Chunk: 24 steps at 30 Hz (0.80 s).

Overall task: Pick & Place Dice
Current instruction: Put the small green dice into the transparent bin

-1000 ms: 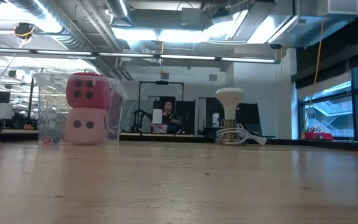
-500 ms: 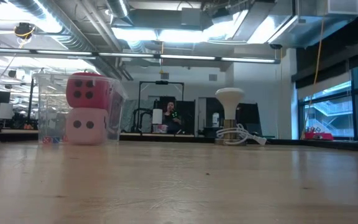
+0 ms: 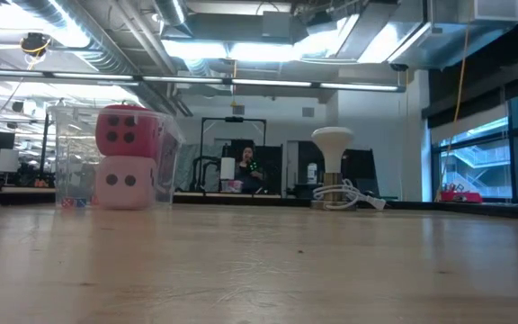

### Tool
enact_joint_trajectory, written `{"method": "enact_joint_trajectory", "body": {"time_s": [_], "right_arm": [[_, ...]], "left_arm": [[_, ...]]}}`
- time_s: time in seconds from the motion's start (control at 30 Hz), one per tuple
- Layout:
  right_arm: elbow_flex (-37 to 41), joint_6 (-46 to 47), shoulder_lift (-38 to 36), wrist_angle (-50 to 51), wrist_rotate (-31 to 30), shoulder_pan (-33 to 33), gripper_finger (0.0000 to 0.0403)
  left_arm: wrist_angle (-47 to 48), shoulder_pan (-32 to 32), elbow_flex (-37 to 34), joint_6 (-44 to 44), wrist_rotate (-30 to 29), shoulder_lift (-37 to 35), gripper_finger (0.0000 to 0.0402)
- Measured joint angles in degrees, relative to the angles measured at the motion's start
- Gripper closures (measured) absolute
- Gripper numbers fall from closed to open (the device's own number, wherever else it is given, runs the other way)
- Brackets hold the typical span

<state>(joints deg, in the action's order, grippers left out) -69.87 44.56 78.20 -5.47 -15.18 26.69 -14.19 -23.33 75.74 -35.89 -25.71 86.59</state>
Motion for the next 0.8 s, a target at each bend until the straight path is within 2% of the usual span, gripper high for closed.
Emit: {"method": "enact_joint_trajectory", "body": {"time_s": [0.1, 0.2, 0.37, 0.53, 0.67, 0.8], "right_arm": [[0.03, 0.0, 0.2, -0.12, 0.64, -0.01, 0.0128], [0.04, 0.02, 0.1, -0.68, 0.85, 0.0, 0.0114], [0.07, -0.01, 0.15, -0.48, 0.39, 0.0, 0.0114], [0.07, -0.04, 0.15, -0.07, -0.09, -0.06, 0.0124], [0.07, -0.13, 0.15, -0.01, -0.65, -0.13, 0.013], [0.12, 0.0, 0.15, 0.32, -0.01, 0.12, 0.0134]], "left_arm": [[-0.24, 0.0, -0.06, -0.05, -0.72, -0.07, 0.0373], [-0.85, -0.02, 0.11, -0.06, -1.59, -0.35, 0.0373], [-0.65, 0.0, 0.09, 1.35, -3.45, -0.22, 0.0374], [0.37, -0.05, 0.09, 10.16, -8.11, -0.79, 0.0374], [6.2, 0.04, 0.09, 15.67, -10.24, -3.76, 0.0374], [17.92, 0.31, 0.1, 23.33, -19.21, -9.74, 0.0374]]}}
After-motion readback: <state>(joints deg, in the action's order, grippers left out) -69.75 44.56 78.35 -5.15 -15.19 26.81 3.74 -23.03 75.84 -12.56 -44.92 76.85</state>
